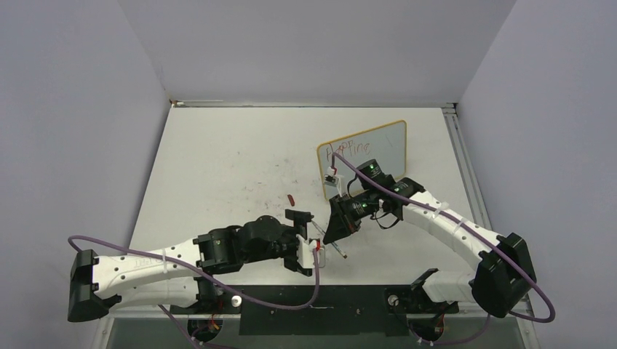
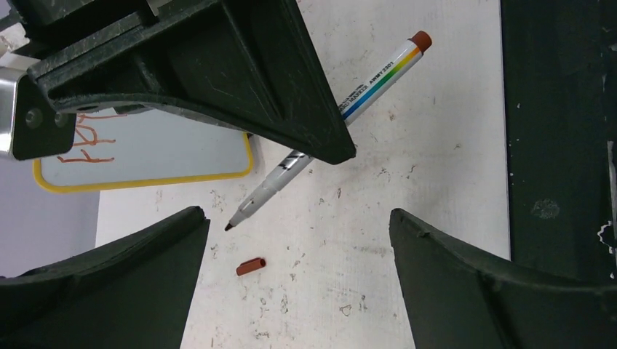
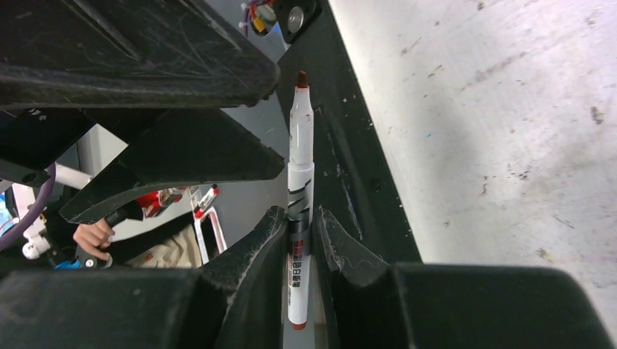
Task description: Write a sentence on the whiteboard
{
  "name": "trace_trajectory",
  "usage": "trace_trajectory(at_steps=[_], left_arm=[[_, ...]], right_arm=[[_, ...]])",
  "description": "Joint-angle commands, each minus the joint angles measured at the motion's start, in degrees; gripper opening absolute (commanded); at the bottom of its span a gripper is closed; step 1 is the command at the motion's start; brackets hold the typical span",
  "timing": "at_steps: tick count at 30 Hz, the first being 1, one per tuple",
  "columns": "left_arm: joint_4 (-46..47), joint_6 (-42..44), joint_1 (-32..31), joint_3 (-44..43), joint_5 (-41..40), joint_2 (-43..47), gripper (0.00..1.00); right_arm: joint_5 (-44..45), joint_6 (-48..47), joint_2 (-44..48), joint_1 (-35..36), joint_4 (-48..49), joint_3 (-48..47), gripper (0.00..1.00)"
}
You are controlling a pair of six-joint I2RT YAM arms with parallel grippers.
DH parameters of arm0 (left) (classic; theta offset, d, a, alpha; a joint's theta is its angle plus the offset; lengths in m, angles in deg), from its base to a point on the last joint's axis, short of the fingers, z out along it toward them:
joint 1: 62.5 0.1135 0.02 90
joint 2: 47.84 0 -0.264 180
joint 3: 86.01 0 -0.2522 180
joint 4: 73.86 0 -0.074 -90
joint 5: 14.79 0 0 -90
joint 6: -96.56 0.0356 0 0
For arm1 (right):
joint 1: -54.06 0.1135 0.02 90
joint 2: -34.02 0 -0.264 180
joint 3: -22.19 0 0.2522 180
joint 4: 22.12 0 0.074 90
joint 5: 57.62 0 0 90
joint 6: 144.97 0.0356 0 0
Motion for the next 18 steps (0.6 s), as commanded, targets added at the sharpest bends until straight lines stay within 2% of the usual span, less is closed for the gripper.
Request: trace_trajectory(at_steps=[1,6,9,14,18], left_arm=[[-0.34,1.55,-1.95,-3.27,-1.62,-1.06,0.92],[-1.27,1.54,-3.97,-3.73,-1.97,-2.62,0.71],[-1.30,1.64,-4.85,-3.97,-2.41,-3.37,0.66],[-2.40,1.33,-6.81,-5.10,-2.61,-5.40,0.51],[-2.48,0.84,-7.64,-5.33,-3.45,-7.10,0.29]], right_arm=[[-2.33,-0.73,-0.59,2.75,-0.90,-0.41,0.05],[-1.89,-1.92,-0.73,4.99,-2.94,-1.79,0.05],[-2.34,-2.08,-0.94,5.76,-3.02,-1.96,0.05],[-2.46,-2.53,-0.83,6.33,-3.46,-2.51,0.05],[-2.62,-2.61,-0.34,6.29,-3.18,-2.40,0.05]])
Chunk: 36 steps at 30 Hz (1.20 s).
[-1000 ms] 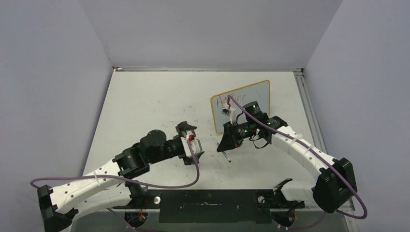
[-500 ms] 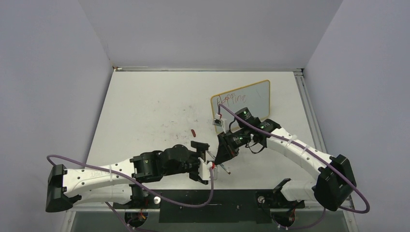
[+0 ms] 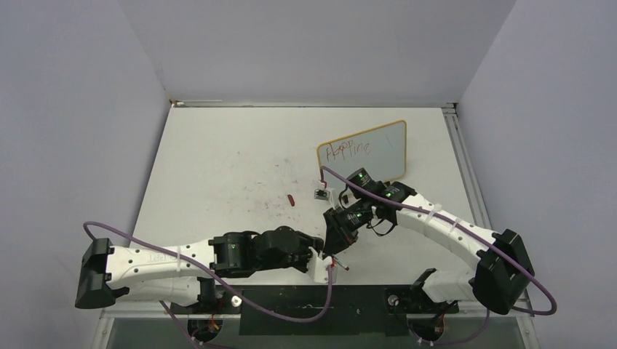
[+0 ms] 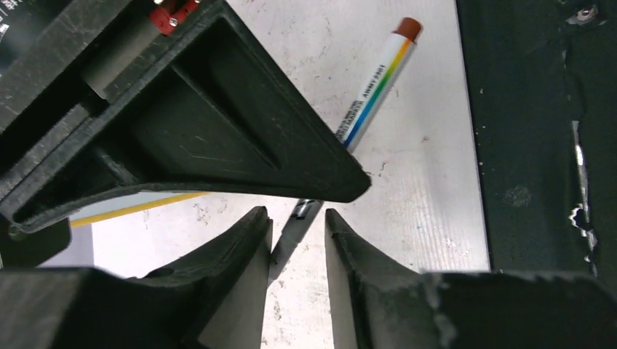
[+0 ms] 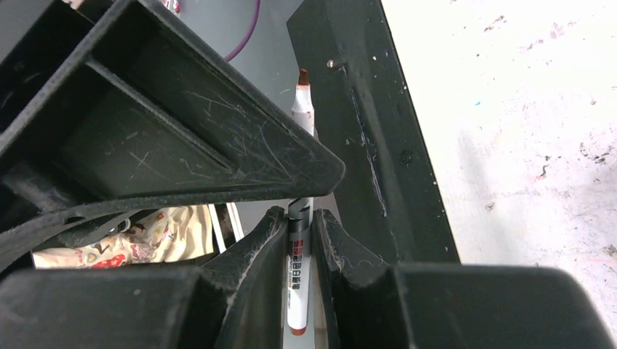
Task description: Write a sentence on the whiteboard
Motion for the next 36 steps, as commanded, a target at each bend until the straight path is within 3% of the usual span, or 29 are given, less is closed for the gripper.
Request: trace_trajectory(at_steps=[1,4,8,11,13,19,24,29,32,36], left_arm=[[0.03,-0.90,-0.94,-3.03,-0.78,-1.51,0.23],[0.59,-3.23,-1.02,-2.99,-2.66,-2.82,0.00],[0.55,-7.30,-0.30,-3.45,-5.95,-4.42,0.00],[0.09,-11.43,2.80,-3.57,-3.65,-4.98,0.00],[1.05,-13.67,6.05,-2.74,-0.41,-4.02,0.00],[4.22,-19.02,15.24,-0.59,10.26,1.37,0.00],[6.03,-23.53,22.30,-0.50,20.67,2.19,0.00],[7.00,-27.14,28.41,-1.99,30.73,0.09,0.00],[7.70,-28.63,30.52,-2.46,35.64,-0.96,0.00],[7.48,-29.11,31.71,-2.98,38.74,-2.10,0.00]], right_arm=[[-1.43,-1.26,0.81,0.40,1.03,-2.50,0.05],[-0.21,-1.75,1.37,0.07,0.71,-3.05,0.05],[1.47,-2.68,2.44,-2.15,-0.12,-3.56,0.16],[4.05,-3.03,4.63,-6.40,-0.50,-3.50,0.50],[6.82,-2.49,6.60,-10.18,-0.41,-2.97,0.64],[10.03,0.18,12.67,-19.62,3.20,-0.41,0.89],[9.27,10.27,19.53,-27.78,16.28,4.57,0.95],[16.01,21.42,25.33,-27.83,27.97,9.91,1.00],[16.57,27.00,28.99,-26.73,36.56,15.29,0.95],[16.42,29.97,29.04,-22.91,42.58,18.34,0.96]])
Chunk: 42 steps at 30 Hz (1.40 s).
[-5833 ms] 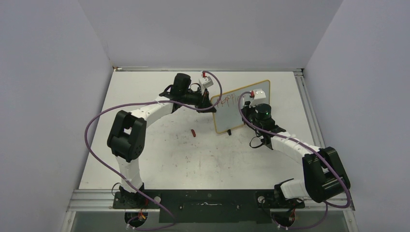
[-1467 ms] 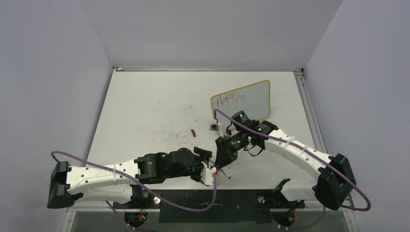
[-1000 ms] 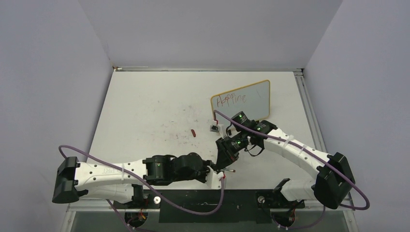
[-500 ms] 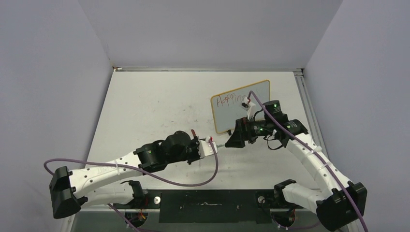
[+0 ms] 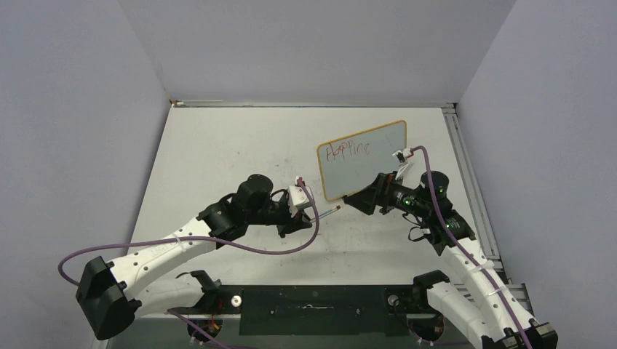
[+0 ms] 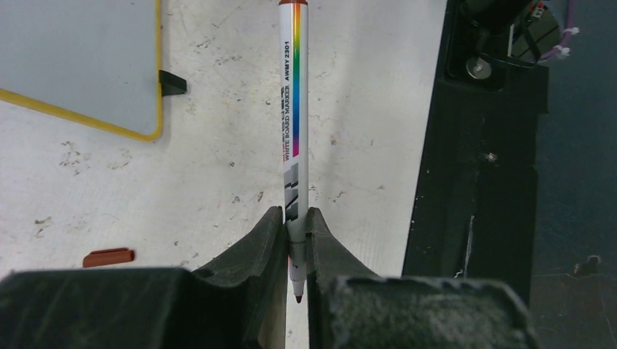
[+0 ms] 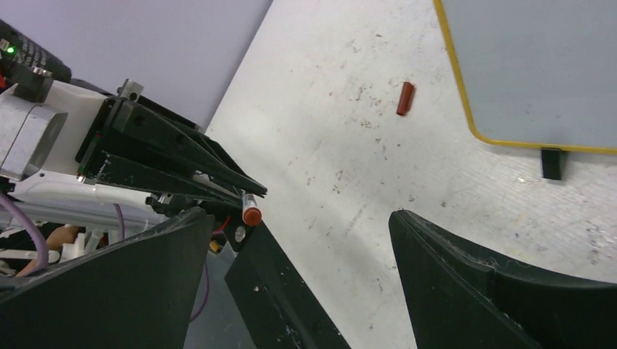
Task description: Write a sentence on the whiteboard
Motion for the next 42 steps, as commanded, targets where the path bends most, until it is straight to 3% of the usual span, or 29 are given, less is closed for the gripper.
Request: trace_trajectory(at_steps=[1,5,12,16,21,29,38,39,40,42], left_arm=[[3.06,-2.23,1.21,-2.81,8.36,-0.84,0.00],[2.10,-2.06,1.44,-3.55,10.09,-2.25,0.00],[0.62,-0.91,1.57,-4.07,11.27,-2.91,0.00],[-0.91,0.29,1.57,-4.50,12.71,-3.37,0.00],[-1.06,0.51,1.56,-4.49,12.44,-3.19,0.00],[-1.69,1.09,1.57,-4.60,12.78,-3.31,0.00],[-1.58,0.61,1.51,-4.94,11.75,-4.02,0.00],[-1.40,0.38,1.57,-5.06,11.11,-4.11,0.00],[-1.15,-0.14,1.67,-5.12,10.29,-4.06,0.07],[0.19,-1.40,2.20,-4.98,8.93,-3.60,0.36]], right_arm=[[1.47,6.15,-0.95,4.68,11.98,1.43,0.97],[1.87,3.53,-5.73,12.17,11.62,-0.55,0.95],[0.27,-0.97,-12.10,19.69,9.02,-3.08,0.71],[0.23,-1.57,-13.33,20.73,7.86,-3.58,0.59],[-0.72,-1.36,-13.95,20.73,8.23,-3.76,0.57],[-0.18,-1.32,-13.50,20.70,8.62,-3.26,0.46],[-1.32,-1.93,-13.18,20.71,8.70,-2.97,0.06],[-1.10,-2.00,-12.85,20.73,8.63,-3.03,0.05],[-0.51,-2.12,-12.43,20.71,8.51,-3.06,0.05],[1.96,-2.99,-11.29,20.50,7.69,-3.30,0.05]])
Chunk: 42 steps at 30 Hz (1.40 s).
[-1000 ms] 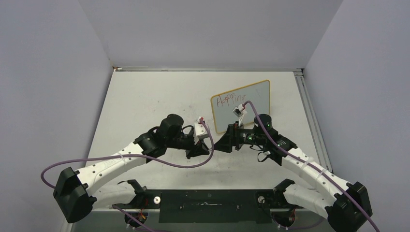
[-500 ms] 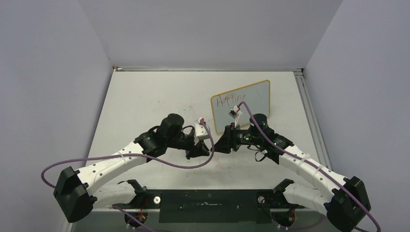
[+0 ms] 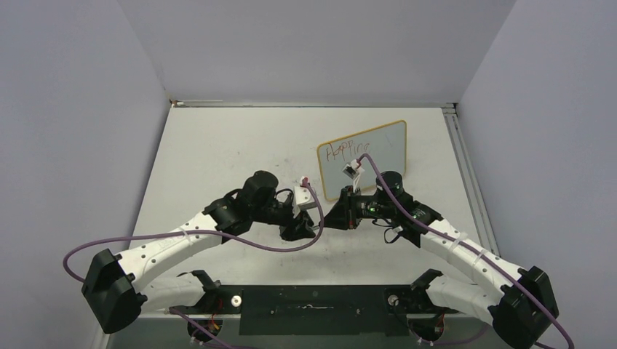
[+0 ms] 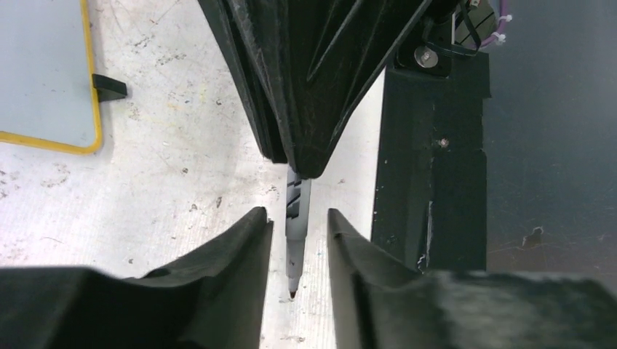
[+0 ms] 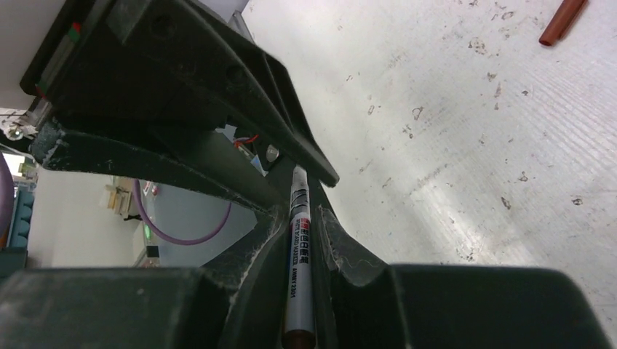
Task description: Write a sentence on the whiteboard
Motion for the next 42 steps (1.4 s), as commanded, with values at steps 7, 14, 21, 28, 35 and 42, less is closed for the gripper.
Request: trace_trajectory(at_steps=[7,14,21,28,35,42], left_arm=[[12.96,-13.21,7.44,-2.84,-6.17,3.90,0.85],[20.95,-24.61,16.71,-7.42,-5.81,-3.52,0.87],[23.61,-25.29,19.18,-16.58,-2.01,-16.51,0.87],[28.48,-27.61,20.54,-21.56,0.82,-28.08,0.83],[30.58,-27.84,20.67,-25.76,4.26,-35.73,0.75],[31.34,-27.92,20.67,-26.67,5.35,-38.16,0.57]], right_arm=[[28.23,-9.42,10.38,-7.40,-8.39,-5.65,0.05],[40.01,-11.85,14.84,-18.34,8.42,2.09,0.05],[31.28,-6.65,9.20,-32.46,31.50,9.07,0.05],[22.20,0.73,1.51,-39.24,46.61,12.84,0.05],[18.20,2.15,-2.43,-40.37,51.51,13.24,0.05],[16.60,2.05,-6.31,-40.40,52.63,12.95,0.05]])
